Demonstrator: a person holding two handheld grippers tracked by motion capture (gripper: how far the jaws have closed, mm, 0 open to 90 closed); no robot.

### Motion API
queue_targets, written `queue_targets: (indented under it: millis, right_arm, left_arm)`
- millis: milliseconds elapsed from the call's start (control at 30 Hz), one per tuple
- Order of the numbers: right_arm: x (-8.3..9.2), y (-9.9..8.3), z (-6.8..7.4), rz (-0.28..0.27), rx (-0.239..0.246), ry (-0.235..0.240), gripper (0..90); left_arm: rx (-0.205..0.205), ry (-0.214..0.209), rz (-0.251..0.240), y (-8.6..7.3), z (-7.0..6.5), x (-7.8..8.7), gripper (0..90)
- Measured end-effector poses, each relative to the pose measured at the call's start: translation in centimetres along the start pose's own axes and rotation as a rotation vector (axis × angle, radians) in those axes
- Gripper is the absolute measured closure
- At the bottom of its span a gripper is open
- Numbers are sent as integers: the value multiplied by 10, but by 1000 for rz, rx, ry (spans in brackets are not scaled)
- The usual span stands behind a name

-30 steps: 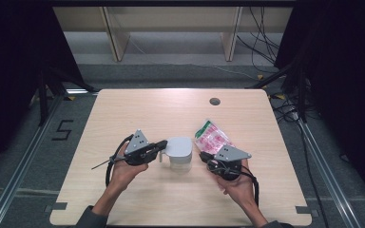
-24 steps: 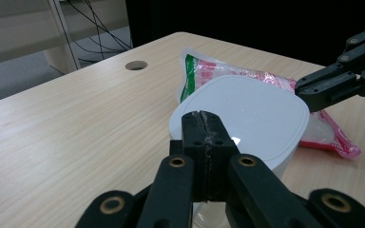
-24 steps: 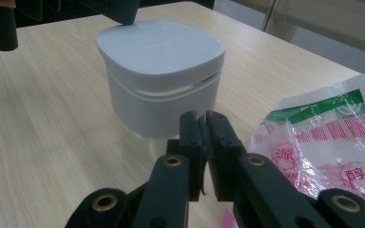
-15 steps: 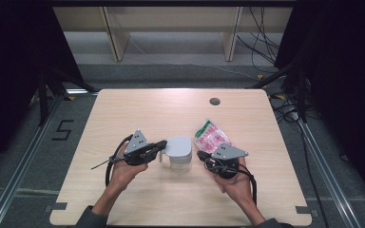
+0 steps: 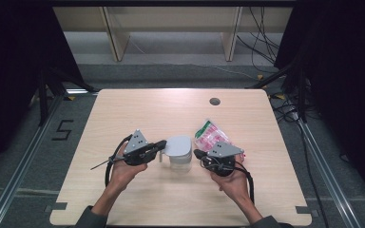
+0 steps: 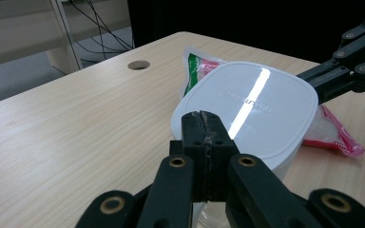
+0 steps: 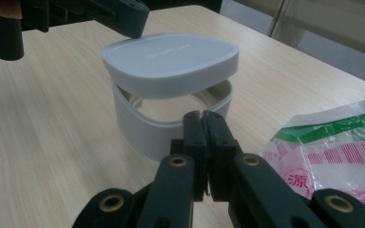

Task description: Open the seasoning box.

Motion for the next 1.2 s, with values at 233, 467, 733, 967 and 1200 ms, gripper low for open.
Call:
queue_targets:
  millis: [233, 467, 733, 967, 1200]
  right_arm:
    - [-4, 2, 2, -7, -13, -4, 900]
    - [-7, 7, 3, 2, 15, 9, 900]
    - [-6, 12, 3, 2, 20, 1, 900]
    - [-8, 16, 6, -5, 22, 4, 900]
    - [-11, 26, 10, -27, 47, 14, 900]
  left_arm:
    - [4, -5, -1, 0, 0, 0, 890]
    - [2, -3, 0, 0, 0, 0, 890]
    - [17, 6, 1, 0, 4, 2, 831]
    - [-1, 21, -12, 0, 8, 18, 656]
    - [11, 27, 34, -15, 12, 32, 513]
Point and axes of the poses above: each handheld gripper's, and its own axes: x roughly backward along the jaws, y roughly out of its top, z roughly to its left, the point moved 1 cm from there along -x, roughly forward along the jaws, and after that the axes turned 6 degrees about x, right-handed, at the moved point
